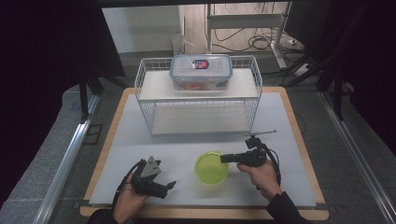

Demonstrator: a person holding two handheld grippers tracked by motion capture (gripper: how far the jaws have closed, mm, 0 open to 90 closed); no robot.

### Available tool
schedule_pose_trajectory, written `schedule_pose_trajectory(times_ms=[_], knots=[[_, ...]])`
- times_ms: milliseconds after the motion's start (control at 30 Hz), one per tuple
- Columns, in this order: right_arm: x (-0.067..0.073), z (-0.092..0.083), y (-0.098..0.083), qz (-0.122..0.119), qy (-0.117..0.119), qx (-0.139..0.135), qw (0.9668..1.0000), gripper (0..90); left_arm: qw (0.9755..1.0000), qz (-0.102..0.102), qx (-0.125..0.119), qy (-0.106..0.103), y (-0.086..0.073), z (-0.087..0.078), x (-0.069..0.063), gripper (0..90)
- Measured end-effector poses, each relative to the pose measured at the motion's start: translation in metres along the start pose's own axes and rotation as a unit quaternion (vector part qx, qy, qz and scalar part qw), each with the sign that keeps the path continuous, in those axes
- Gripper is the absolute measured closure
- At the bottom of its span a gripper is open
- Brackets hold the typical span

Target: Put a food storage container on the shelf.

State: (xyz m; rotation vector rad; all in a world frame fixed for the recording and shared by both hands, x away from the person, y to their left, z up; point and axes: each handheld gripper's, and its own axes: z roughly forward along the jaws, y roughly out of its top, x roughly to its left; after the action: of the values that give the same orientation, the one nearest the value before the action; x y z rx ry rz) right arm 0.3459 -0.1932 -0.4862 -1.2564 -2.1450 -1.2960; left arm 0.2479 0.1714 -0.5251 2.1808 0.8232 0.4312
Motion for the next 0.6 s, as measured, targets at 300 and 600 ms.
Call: schedule_pose_trajectory(times_ms=[300, 600], knots=[[0.008, -0.016, 0.014, 0.002, 0.015, -0.025, 0.9996, 81.6, 1.0000, -0.005, -0.001, -0.003, 0.001, 0.000, 0.001, 7.0], [0.023, -0.034, 0.033, -0.008, 0.018, -0.046, 0.9987, 81.6, 1.0000, -0.006, -0.002, -0.005, 0.001, 0.000, 0.001, 6.9]])
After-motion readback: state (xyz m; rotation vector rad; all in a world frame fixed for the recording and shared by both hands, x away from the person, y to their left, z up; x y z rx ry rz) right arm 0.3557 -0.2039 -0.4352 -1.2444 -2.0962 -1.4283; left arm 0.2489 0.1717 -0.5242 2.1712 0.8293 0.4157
